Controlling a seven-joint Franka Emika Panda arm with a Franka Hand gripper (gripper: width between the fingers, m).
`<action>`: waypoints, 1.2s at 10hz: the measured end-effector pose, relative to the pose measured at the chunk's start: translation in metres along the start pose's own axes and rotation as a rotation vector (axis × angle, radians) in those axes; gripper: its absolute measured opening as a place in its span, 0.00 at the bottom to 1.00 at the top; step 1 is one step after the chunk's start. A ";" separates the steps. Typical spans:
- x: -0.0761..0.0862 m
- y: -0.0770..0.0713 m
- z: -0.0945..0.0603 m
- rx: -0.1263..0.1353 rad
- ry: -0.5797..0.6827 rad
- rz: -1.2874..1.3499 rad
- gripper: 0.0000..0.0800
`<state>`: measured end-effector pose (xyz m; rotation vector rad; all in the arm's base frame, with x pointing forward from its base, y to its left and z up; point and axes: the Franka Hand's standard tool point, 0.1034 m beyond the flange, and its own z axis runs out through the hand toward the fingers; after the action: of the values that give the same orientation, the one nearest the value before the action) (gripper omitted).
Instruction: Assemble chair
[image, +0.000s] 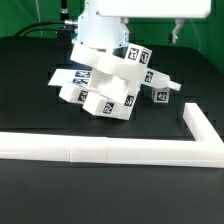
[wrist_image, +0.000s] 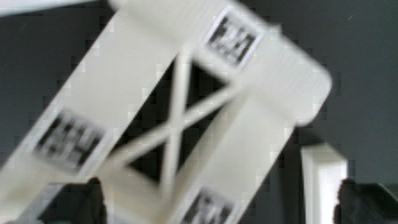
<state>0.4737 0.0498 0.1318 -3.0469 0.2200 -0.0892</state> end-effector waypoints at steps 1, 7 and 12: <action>-0.003 -0.003 0.004 -0.005 0.005 0.031 0.81; 0.054 0.050 -0.019 0.035 -0.026 -0.120 0.81; 0.064 0.077 -0.011 -0.001 0.049 -0.237 0.81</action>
Offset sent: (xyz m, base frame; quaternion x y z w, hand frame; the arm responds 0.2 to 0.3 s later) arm 0.0000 0.0000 0.0000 0.0000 0.0000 0.0000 1.0000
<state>0.5254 -0.0362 0.1388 -3.0598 -0.1383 -0.1797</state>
